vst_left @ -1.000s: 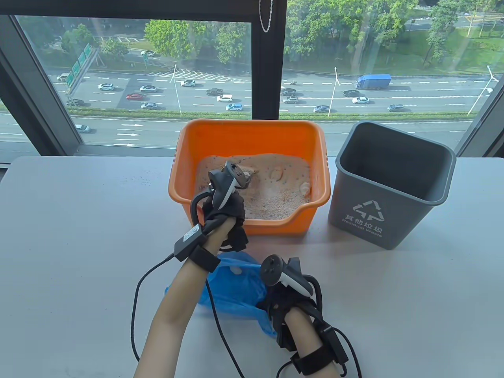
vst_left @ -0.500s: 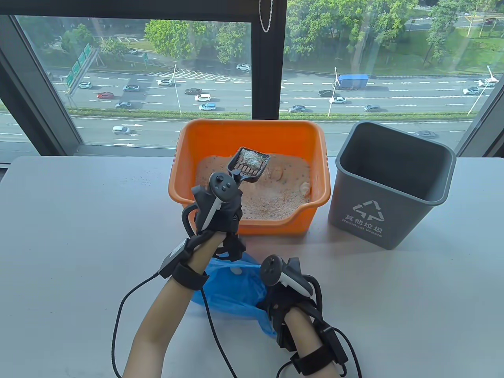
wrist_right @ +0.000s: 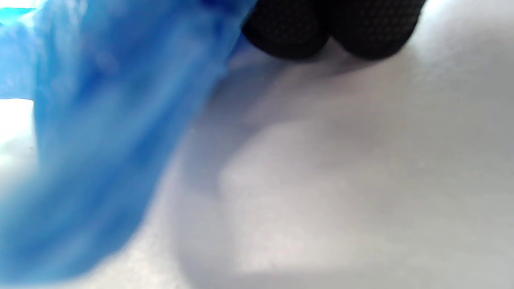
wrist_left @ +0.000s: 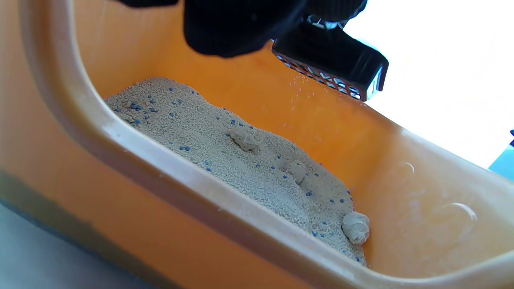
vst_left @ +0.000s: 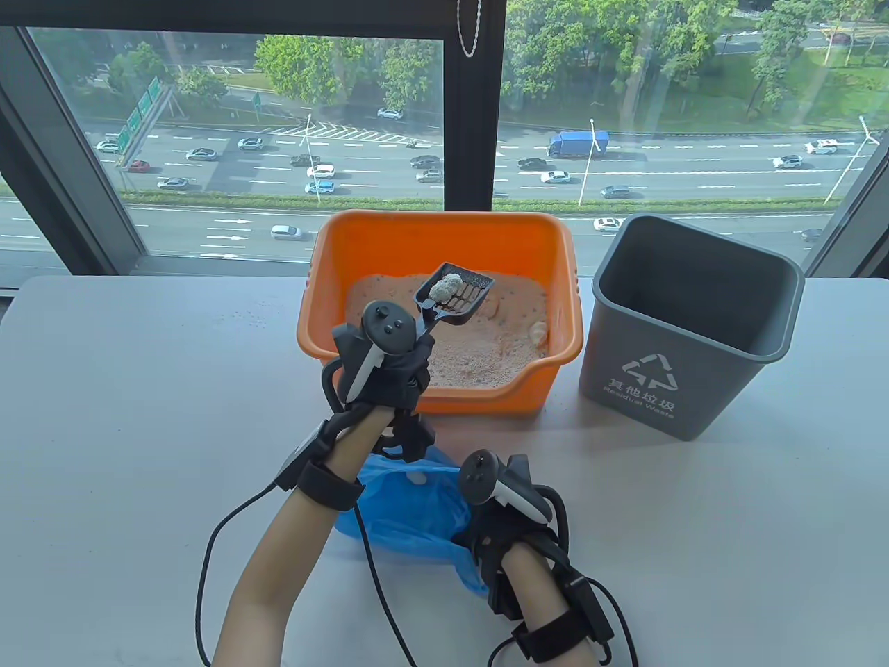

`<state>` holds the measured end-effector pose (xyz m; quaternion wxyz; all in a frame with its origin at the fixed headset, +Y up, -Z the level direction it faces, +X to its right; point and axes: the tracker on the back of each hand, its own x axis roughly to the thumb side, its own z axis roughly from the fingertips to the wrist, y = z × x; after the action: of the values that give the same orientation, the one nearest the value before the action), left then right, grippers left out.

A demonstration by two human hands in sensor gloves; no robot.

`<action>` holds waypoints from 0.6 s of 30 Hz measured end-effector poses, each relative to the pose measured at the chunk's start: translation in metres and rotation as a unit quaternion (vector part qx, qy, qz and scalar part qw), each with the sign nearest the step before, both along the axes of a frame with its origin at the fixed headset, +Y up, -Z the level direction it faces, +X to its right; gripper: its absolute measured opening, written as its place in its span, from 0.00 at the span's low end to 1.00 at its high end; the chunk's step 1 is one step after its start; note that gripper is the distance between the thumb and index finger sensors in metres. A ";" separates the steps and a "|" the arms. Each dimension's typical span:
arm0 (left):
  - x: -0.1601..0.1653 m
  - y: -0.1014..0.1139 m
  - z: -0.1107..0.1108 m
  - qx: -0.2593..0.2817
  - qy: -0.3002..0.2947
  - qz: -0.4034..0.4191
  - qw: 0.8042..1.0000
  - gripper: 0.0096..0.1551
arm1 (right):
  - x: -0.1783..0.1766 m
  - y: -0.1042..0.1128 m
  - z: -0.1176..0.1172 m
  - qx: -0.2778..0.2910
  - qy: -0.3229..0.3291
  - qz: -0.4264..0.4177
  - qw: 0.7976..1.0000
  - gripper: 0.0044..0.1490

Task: Scoop cat litter

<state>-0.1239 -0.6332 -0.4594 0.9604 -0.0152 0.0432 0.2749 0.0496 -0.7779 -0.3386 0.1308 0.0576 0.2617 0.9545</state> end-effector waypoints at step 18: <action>-0.013 0.007 0.002 -0.021 -0.043 0.011 0.999 0.36 | 0.000 0.000 0.000 0.000 0.000 0.001 1.000 0.55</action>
<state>-0.1367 -0.6258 -0.4574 0.9578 -0.0479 0.0078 0.2835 0.0496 -0.7779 -0.3391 0.1297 0.0571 0.2616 0.9547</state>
